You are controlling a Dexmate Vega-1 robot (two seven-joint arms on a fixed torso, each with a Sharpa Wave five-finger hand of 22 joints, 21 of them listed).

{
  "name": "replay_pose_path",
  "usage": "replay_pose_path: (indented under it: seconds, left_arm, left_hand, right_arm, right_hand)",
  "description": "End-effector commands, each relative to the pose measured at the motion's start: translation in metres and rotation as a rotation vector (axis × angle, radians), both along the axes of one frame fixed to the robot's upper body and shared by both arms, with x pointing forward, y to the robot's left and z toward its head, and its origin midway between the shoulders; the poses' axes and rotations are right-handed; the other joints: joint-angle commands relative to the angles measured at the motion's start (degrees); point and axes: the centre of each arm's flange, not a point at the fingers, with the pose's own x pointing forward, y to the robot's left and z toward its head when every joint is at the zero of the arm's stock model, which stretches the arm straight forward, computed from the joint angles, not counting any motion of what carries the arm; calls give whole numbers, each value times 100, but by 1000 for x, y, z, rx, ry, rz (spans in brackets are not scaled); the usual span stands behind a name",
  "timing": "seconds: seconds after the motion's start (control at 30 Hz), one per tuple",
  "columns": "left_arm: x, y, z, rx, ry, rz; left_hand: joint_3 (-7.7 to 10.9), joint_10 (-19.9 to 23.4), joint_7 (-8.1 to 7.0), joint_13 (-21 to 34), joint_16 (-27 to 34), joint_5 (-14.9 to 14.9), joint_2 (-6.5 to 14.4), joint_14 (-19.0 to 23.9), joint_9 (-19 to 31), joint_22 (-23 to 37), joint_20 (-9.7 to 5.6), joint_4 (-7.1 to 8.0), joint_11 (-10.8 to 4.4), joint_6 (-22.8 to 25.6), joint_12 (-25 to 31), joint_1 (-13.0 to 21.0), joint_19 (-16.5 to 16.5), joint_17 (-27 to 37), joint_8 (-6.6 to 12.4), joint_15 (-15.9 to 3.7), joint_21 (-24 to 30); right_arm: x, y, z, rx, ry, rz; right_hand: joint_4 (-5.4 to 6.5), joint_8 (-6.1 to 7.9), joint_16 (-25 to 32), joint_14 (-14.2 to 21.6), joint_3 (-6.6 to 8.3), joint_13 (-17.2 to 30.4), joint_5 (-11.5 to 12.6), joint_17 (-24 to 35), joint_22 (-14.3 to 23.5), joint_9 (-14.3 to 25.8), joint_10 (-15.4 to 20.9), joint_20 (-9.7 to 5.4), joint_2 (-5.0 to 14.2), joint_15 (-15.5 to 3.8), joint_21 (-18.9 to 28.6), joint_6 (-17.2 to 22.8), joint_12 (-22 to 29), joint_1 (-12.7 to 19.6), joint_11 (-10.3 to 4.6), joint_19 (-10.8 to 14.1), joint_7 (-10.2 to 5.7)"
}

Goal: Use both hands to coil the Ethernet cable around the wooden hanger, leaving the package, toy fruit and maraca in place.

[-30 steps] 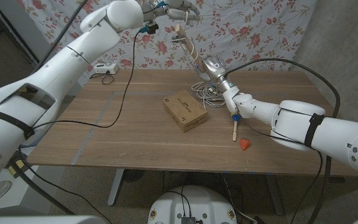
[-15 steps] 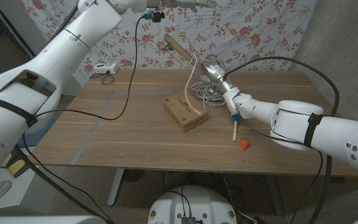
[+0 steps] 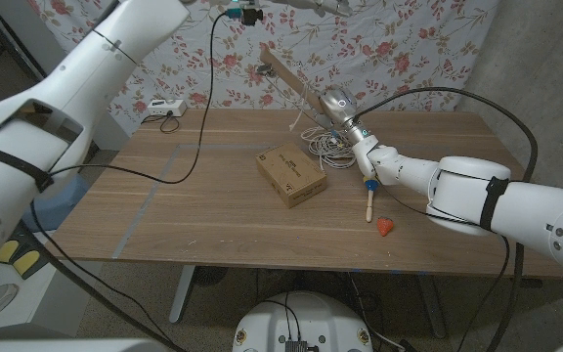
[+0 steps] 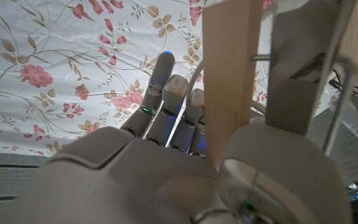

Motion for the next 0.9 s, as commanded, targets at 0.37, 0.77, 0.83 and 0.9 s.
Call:
replay_pose_path:
  seconds: [0.37,0.77,0.83,0.9]
  left_arm:
    - [-17,39,-31,-214,-72,-80]
    - [-1,70,-55,-441,-6,-152]
    - [2,74,-59,-472,10,-164]
    - [5,77,-62,-498,35,-179]
  left_hand:
    - [-13,-356,-79,-1,-77,24,102,-172,0,21,14,-39,48,-303,-164,38,-1578,11,-42,71,-80]
    - [-141,-1063,-339,-85,-326,23,227,-730,-26,15,16,84,90,-1035,-487,-218,-1750,23,-107,283,-320]
    - [-147,-1052,-342,-87,-322,23,234,-720,-27,16,17,93,104,-1039,-483,-235,-1750,23,-100,293,-325]
    - [-156,-1029,-354,-91,-311,23,243,-692,-28,17,18,106,107,-1042,-474,-259,-1746,23,-91,296,-331]
  right_arm:
    - [-12,-9,12,-91,-38,23]
    - [-28,-11,18,-229,-31,-37]
    - [-31,-12,18,-245,-35,-53]
    - [-33,-12,19,-259,-38,-72]
  right_hand:
    - [-2,67,-4,60,7,-59,9,6,21,-7,43,-647,615,-504,19,-27,-11,282,-6,-47,-26]
    - [7,84,-11,26,3,-59,20,7,12,-19,-5,-672,597,-503,-6,-42,-19,264,9,-81,-39]
    - [7,92,-12,19,3,-59,23,7,10,-25,-10,-670,597,-503,-8,-26,-20,263,8,-83,-31]
    - [6,96,-13,16,5,-59,25,6,9,-29,-11,-671,598,-504,-7,-16,-19,263,5,-74,-31]
